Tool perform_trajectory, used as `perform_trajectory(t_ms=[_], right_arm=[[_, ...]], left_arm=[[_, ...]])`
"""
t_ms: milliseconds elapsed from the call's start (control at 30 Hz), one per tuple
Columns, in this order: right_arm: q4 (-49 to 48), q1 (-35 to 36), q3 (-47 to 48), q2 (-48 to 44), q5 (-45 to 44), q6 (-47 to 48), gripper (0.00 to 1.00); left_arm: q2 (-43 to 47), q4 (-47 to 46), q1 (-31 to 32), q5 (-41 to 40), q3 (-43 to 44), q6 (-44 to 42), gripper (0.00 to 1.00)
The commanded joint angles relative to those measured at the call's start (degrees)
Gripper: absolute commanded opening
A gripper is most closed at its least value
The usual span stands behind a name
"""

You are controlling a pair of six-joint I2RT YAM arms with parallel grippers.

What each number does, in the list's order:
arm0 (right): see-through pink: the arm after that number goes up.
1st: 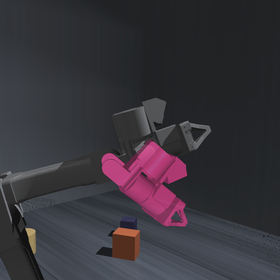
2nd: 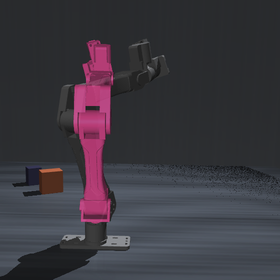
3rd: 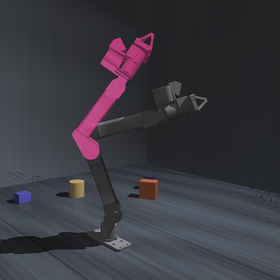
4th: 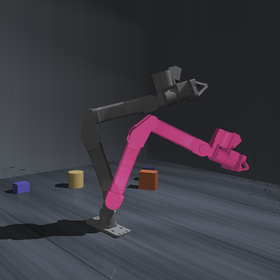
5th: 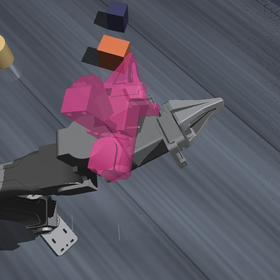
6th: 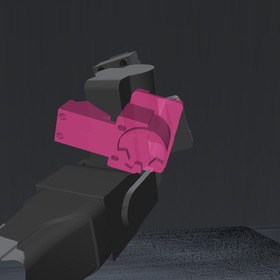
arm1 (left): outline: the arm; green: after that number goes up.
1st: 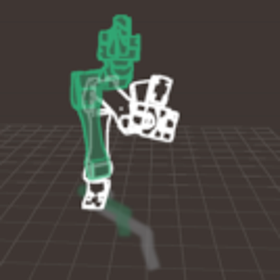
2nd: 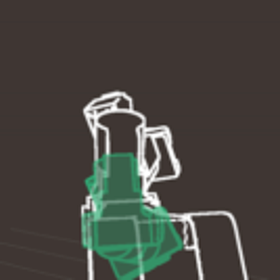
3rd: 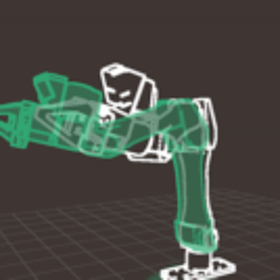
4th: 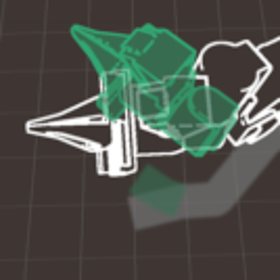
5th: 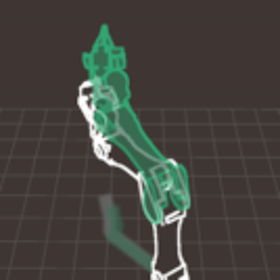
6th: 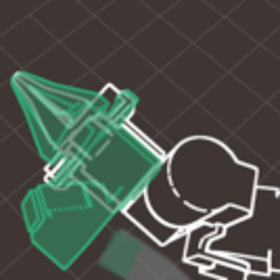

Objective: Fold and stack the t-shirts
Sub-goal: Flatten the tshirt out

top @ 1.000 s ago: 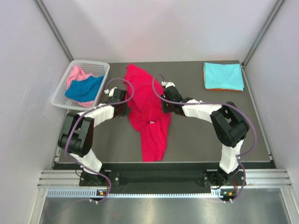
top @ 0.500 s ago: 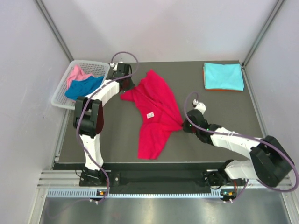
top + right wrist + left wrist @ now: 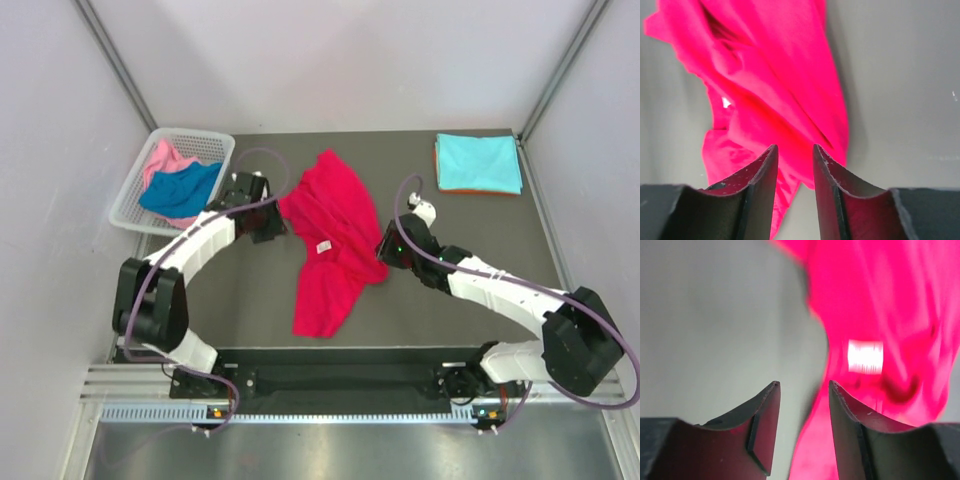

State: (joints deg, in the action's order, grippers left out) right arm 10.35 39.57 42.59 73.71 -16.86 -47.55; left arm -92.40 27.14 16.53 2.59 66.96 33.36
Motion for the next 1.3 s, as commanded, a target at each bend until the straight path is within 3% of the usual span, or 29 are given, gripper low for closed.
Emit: perform_trajectory(t_ms=[0,167,400,533,567,667,1000,1267], right_arm=[[0.64,0.68,3.38,0.38,-0.1,4.65,0.35],[-0.25,0.59,7.15,1.78,1.48,9.48,0.38],[-4.18,-1.42,15.76,9.07,3.94,20.38,0.41],[-1.76,-2.39,30.22,22.21,3.24,24.78,0.4],[-0.69,-2.66,33.06,24.61,3.15,25.31,0.39],[1.08,-2.57,42.03,32.97,3.59,26.37,0.39],[-3.05,-2.57,62.34,54.59,3.59,25.76,0.41],[-9.38,-2.48,69.29,63.92,7.63,22.06,0.42]], left_arm=[[6.79,-3.83,4.55,6.1,-8.23,-1.28,0.49],[5.83,-12.8,5.96,14.19,-16.15,-0.58,0.51],[-3.47,-17.38,8.68,12.26,-14.93,0.39,0.51],[-5.16,-18.69,10.88,13.58,-15.36,0.91,0.43],[-5.07,-19.13,11.06,14.19,-15.71,1.26,0.3],[-2.27,-16.7,11.24,14.29,-17.65,3.46,0.0],[23.55,-2.8,13.61,5.59,-24.06,9.7,0.0],[28.41,1.17,13.88,5.41,-25.21,10.14,0.0]])
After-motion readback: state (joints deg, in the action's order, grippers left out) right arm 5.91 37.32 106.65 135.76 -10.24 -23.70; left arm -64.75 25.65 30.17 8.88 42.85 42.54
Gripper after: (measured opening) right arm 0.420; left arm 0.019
